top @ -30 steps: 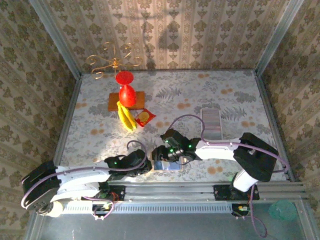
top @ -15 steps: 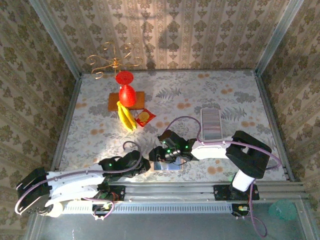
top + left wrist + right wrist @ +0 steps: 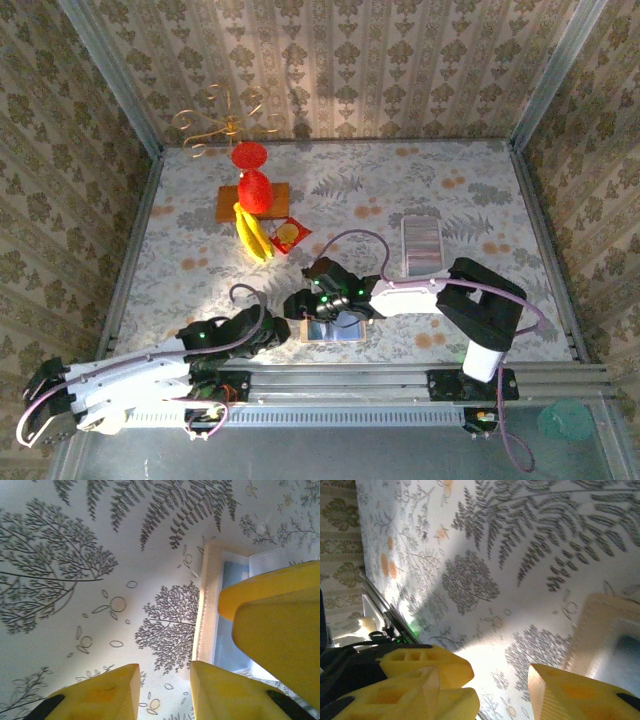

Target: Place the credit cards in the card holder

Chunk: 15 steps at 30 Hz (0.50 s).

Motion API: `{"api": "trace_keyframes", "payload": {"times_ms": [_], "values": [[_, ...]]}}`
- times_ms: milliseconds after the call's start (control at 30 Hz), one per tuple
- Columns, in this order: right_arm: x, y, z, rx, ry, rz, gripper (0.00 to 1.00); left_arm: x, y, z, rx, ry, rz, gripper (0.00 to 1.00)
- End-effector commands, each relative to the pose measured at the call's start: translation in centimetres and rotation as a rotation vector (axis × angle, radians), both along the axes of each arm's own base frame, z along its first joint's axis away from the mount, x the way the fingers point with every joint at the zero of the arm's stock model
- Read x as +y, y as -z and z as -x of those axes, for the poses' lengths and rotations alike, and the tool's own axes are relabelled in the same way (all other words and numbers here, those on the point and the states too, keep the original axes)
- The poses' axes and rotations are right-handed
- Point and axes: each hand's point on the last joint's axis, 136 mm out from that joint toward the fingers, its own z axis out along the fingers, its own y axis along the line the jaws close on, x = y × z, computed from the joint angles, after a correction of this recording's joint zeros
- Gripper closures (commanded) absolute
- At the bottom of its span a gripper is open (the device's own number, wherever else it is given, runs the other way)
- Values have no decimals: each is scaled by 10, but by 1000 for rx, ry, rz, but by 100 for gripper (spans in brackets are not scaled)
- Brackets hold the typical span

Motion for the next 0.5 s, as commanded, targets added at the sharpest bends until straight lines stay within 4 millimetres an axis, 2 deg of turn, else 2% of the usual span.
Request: {"api": "trace_keyframes", "payload": {"times_ms": [0, 133, 267, 367, 467], "values": [[26, -21, -3, -16, -36, -87, 49, 23, 10, 3, 10, -40, -78, 67], [45, -39, -10, -38, -64, -132, 48, 37, 3, 2, -11, -73, -100, 65], [52, -59, -24, -77, -73, -145, 48, 44, -3, -1, -34, -94, -91, 64], [41, -85, -43, -138, -33, -173, 48, 43, -8, -3, -48, -93, -75, 63], [14, -114, -63, -234, -2, -171, 47, 37, -13, -6, -61, -83, -59, 62]]}}
